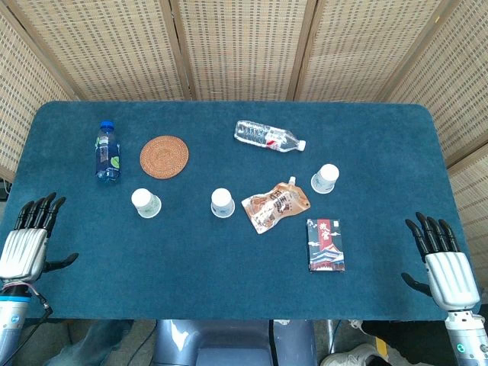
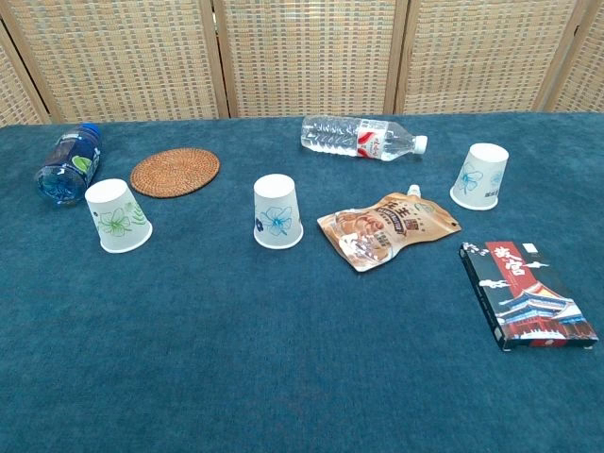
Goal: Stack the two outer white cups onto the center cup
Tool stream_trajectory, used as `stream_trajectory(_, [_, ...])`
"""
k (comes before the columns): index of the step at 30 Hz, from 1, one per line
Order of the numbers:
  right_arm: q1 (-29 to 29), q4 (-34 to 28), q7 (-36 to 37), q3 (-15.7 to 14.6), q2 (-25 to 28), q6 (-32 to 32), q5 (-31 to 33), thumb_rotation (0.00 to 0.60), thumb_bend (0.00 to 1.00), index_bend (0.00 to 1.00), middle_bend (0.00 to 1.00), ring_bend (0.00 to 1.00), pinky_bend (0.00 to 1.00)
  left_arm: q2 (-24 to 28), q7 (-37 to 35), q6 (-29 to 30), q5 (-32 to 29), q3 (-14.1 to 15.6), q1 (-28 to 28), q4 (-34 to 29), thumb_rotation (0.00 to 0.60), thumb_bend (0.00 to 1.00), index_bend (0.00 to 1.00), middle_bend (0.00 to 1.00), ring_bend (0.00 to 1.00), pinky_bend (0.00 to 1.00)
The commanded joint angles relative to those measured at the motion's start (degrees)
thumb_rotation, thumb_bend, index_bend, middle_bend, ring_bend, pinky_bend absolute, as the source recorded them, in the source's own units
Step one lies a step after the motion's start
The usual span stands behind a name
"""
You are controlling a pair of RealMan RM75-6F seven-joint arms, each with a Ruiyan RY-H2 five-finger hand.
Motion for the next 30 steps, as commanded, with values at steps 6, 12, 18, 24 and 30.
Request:
stream_trajectory(6, [1.5, 0.1, 1.7, 1.0, 0.5, -2.2, 1.1, 0.6, 0.0, 0.0, 0.0, 0.0, 0.0, 0.1, -0.6, -1.4, 0.6, -0.2, -0.3, 0.0, 0.6, 0.0, 0.0, 0.0, 0.0, 0.0])
stream_trajectory(12, [8.5, -0.6, 3.0, 4.5, 2.4, -11.0, 3.0, 0.6, 0.0, 0.0, 0.0, 0.0, 0.0, -0.4, -1.1, -0.8, 1.8, -0.5, -0.2, 0.5, 0.6, 0.0, 0.0, 0.0, 0.0, 0.0])
stream_trajectory(18, [25.7, 5.7, 3.5, 13.5, 0.1, -33.6, 14.7, 0.6, 0.0, 0.04, 0.0, 0.0, 0.0, -1.0, 0.6, 0.1, 1.4, -1.2, 0.2, -0.1, 0.6, 0.0, 0.0, 0.0, 0.0, 0.0])
stream_trajectory(24, [34.4, 12.3, 2.9, 15.7, -5.4, -44.5, 22.5, 0.6, 0.0, 0.06, 0.02, 0.0, 0.05, -2.0, 2.7, -1.1, -1.1, -2.2, -0.3, -0.1, 0.6, 0.0, 0.0, 0.0, 0.0, 0.0])
stream_trajectory(30, [41.4, 20.7, -0.5, 16.1, -12.2, -50.2, 28.5, 0.6, 0.03, 0.11, 0.08, 0.01, 0.12, -2.8, 4.1, -2.6, -3.8, -3.3, -1.0, 0.6, 0.6, 0.0, 0.0, 0.0, 0.0, 0.0])
